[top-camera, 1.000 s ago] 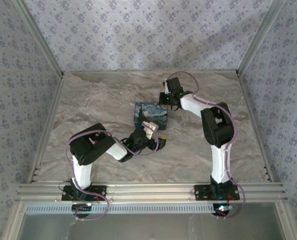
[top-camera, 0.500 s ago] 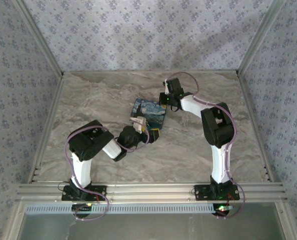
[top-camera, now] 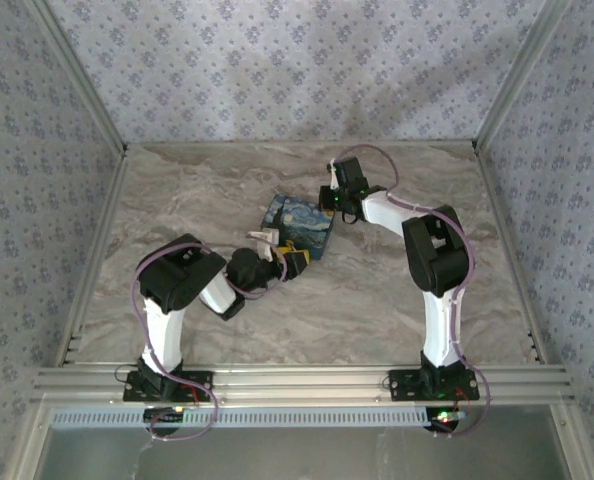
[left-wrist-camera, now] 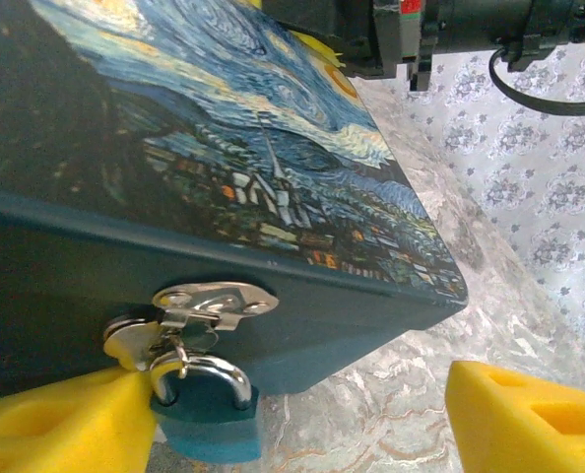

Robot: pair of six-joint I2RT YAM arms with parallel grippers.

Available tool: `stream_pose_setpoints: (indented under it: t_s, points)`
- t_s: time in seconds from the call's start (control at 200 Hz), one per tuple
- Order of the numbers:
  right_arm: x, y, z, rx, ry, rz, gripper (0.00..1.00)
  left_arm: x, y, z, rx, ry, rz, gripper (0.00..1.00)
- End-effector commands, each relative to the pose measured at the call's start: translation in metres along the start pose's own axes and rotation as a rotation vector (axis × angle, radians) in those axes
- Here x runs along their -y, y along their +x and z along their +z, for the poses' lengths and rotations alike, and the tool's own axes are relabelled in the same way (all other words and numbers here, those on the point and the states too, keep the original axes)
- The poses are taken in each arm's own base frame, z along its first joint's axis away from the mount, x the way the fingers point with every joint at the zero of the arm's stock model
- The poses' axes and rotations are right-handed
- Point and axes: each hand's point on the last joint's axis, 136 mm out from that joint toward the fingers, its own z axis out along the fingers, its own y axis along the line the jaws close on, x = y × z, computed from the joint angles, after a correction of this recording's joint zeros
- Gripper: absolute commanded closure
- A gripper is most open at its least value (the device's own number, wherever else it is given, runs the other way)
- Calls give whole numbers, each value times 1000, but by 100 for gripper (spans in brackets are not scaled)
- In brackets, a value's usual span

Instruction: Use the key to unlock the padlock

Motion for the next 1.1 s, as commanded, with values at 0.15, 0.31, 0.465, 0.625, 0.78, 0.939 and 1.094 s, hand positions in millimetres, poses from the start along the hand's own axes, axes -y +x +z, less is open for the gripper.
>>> stream_pose_setpoints:
  t_s: [0.15, 0.31, 0.465, 0.625, 0.78, 0.939, 1.094]
  points:
    - [1, 23, -3, -73, 10, 4, 100, -17, 20, -1, -61, -36, -61, 22]
    - [1, 20, -6, -66, 11, 3, 100, -26, 25, -9, -83, -101, -63, 27]
    - [1, 20, -7, -65, 12, 2, 100, -12, 27, -19, -103, -42, -65, 32]
    - [3, 21, -8, -65, 16, 7, 100, 2, 30, -28, -133, 20, -68, 37]
    - [1, 21, -9, -63, 16, 6, 100, -1, 31, -39, -131, -11, -71, 42]
    - [0, 24, -8, -71, 15, 0, 100, -12, 36, -47, -158, -91, -43, 33]
    - [-1, 25, -6, -73, 13, -1, 100, -14, 38, -40, -180, -96, -27, 31]
